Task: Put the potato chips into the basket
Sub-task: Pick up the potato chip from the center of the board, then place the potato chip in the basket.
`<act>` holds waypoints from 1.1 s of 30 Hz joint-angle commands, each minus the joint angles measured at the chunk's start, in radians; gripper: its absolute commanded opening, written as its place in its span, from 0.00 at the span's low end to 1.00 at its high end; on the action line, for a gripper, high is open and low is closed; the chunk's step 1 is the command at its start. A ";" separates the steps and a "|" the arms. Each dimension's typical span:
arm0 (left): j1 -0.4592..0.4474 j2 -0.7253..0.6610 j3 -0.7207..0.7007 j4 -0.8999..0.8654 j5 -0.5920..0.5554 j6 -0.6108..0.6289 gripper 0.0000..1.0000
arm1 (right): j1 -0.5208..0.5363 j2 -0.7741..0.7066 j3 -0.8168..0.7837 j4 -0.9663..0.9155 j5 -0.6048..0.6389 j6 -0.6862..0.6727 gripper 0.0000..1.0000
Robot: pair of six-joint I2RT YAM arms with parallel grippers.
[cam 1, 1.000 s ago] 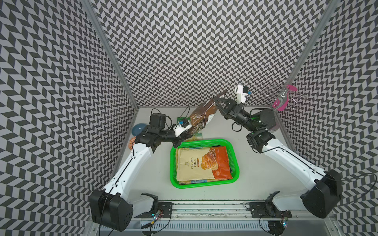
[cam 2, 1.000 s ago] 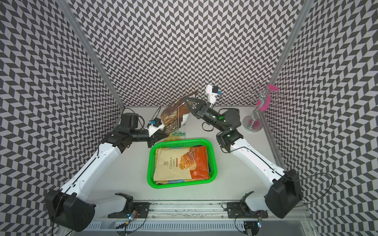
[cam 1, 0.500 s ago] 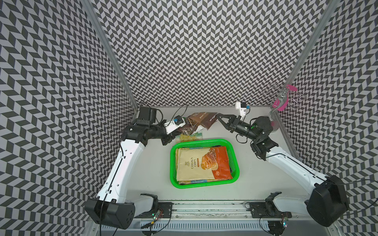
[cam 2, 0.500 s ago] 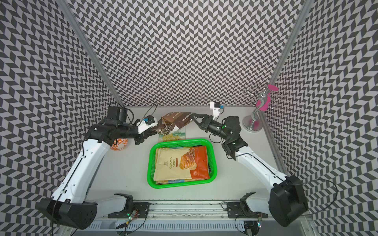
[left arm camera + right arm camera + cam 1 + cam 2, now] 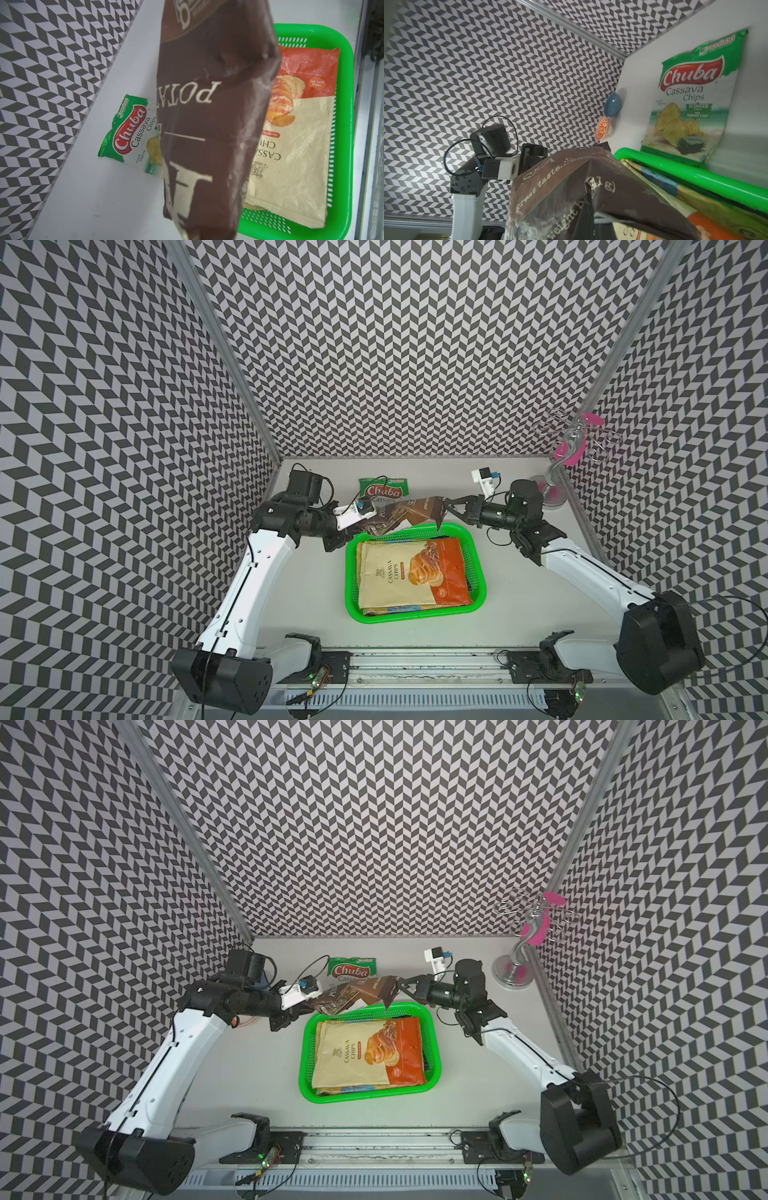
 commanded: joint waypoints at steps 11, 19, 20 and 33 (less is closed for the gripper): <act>-0.041 -0.099 -0.187 0.112 -0.044 0.010 0.00 | -0.040 0.003 -0.050 -0.209 0.067 -0.274 0.04; -0.091 -0.121 -0.254 0.128 -0.092 -0.004 0.00 | -0.056 0.068 -0.002 -0.314 0.104 -0.372 0.38; -0.104 -0.126 -0.259 0.117 -0.094 0.000 0.00 | -0.062 0.061 0.009 -0.335 0.119 -0.386 0.41; -0.259 -0.176 -0.289 0.028 -0.101 -0.011 0.85 | -0.082 -0.048 0.101 -0.426 0.208 -0.433 0.49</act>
